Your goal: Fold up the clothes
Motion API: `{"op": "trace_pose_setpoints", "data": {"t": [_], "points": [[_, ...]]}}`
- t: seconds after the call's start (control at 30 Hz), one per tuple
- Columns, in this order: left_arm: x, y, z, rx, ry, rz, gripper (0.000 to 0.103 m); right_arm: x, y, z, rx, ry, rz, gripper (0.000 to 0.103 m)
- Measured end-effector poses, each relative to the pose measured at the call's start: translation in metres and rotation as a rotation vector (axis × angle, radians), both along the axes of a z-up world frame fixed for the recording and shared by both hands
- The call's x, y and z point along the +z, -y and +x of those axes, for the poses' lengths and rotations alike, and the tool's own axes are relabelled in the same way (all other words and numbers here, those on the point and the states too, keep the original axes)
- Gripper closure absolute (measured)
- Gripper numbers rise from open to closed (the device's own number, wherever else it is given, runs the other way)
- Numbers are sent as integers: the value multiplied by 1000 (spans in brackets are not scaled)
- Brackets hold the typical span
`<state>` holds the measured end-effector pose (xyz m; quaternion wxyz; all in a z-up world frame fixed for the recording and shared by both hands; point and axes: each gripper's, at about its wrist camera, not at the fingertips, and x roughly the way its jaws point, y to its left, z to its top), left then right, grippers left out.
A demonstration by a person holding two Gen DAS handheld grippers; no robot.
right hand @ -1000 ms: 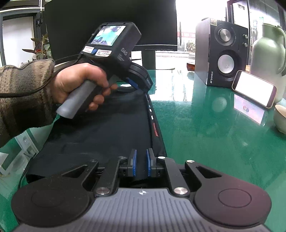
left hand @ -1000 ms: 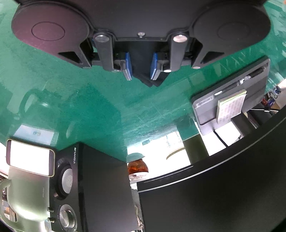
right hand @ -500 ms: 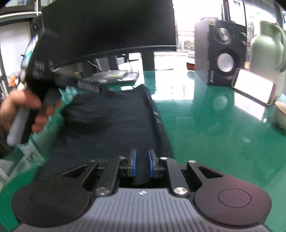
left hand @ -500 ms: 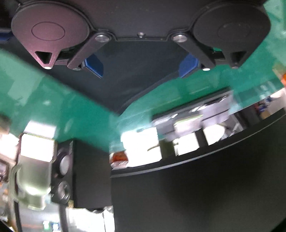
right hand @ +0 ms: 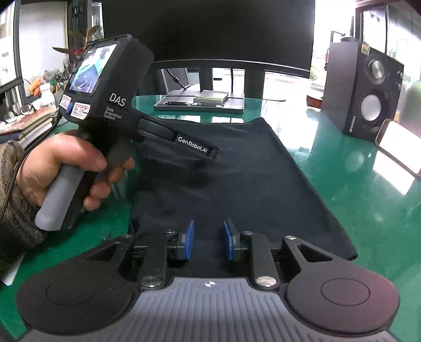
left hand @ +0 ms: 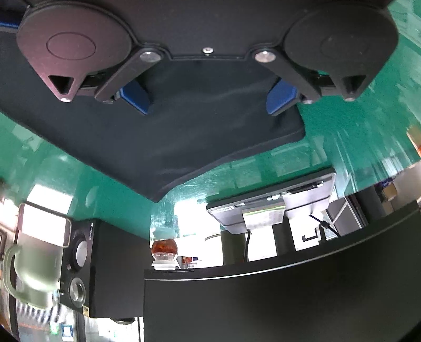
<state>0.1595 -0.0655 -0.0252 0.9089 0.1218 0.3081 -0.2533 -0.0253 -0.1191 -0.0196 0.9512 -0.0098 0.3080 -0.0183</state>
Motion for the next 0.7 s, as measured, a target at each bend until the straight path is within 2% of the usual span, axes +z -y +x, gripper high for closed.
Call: {"op": "trace_pose_setpoints", "data": {"t": [0.23, 0.7], "points": [[-3, -5, 12, -14, -37, -34, 0, 0, -8, 0, -75, -14, -29, 73], [-4, -8, 39, -25, -38, -35, 0, -9, -13, -5, -192, 13, -24, 61]]}}
